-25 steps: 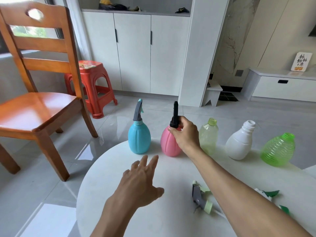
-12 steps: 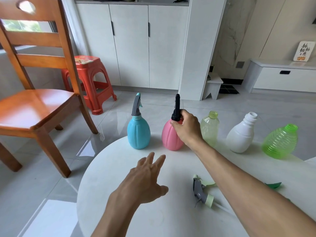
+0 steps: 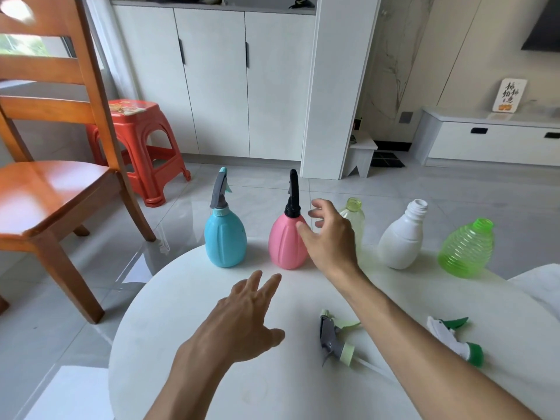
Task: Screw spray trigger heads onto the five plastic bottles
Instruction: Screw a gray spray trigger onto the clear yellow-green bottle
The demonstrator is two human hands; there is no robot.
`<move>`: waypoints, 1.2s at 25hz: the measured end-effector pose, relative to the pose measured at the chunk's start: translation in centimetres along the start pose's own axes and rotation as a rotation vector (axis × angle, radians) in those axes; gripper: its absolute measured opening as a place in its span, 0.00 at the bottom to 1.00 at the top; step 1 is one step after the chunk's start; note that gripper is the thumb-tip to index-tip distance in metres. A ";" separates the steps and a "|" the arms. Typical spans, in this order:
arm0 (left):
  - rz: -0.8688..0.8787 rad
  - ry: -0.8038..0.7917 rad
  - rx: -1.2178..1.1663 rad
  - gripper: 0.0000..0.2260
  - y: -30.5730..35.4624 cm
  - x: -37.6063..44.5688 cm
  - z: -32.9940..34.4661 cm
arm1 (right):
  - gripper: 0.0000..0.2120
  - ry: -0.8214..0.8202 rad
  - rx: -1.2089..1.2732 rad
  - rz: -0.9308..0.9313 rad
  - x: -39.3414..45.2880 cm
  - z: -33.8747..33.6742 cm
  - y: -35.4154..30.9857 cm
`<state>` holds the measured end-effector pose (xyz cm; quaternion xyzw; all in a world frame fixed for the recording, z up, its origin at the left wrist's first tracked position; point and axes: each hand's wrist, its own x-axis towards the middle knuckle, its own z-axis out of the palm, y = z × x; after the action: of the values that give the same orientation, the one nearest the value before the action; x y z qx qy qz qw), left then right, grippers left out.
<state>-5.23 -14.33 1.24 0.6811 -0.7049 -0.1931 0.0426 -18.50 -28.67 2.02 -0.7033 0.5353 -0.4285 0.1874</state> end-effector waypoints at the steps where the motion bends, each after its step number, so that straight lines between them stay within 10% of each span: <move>1: 0.008 0.027 0.007 0.41 0.2 0.2 0.1 | 0.13 0.138 -0.015 -0.091 -0.6 -1.2 0.4; 4: 0.063 0.233 0.001 0.41 0.6 0.6 0.2 | 0.13 0.338 -0.132 -0.267 0.2 -4.4 1.7; 10: 0.174 0.484 -0.071 0.39 2.1 0.9 0.8 | 0.14 -0.223 -0.439 -0.187 4.3 -7.3 4.2; 16: 0.267 0.629 -0.134 0.44 5.3 0.8 1.3 | 0.14 0.012 -0.079 -0.296 -1.6 -13.9 2.9; 21: 0.256 0.598 -0.168 0.53 8.2 -0.3 2.1 | 0.13 -0.268 0.564 -0.022 -8.6 -16.1 2.6; 25: 0.209 0.546 -0.125 0.42 9.0 -0.7 3.1 | 0.10 -0.322 0.681 0.129 -9.3 -15.6 4.0; 30: 0.087 0.621 0.150 0.38 7.0 -0.2 2.3 | 0.11 -0.285 -0.241 -0.016 -10.4 -13.4 6.8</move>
<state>-12.57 -13.64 1.52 0.6781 -0.6989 0.0783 0.2135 -33.92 -18.97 0.46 -0.7784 0.5452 -0.2590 0.1725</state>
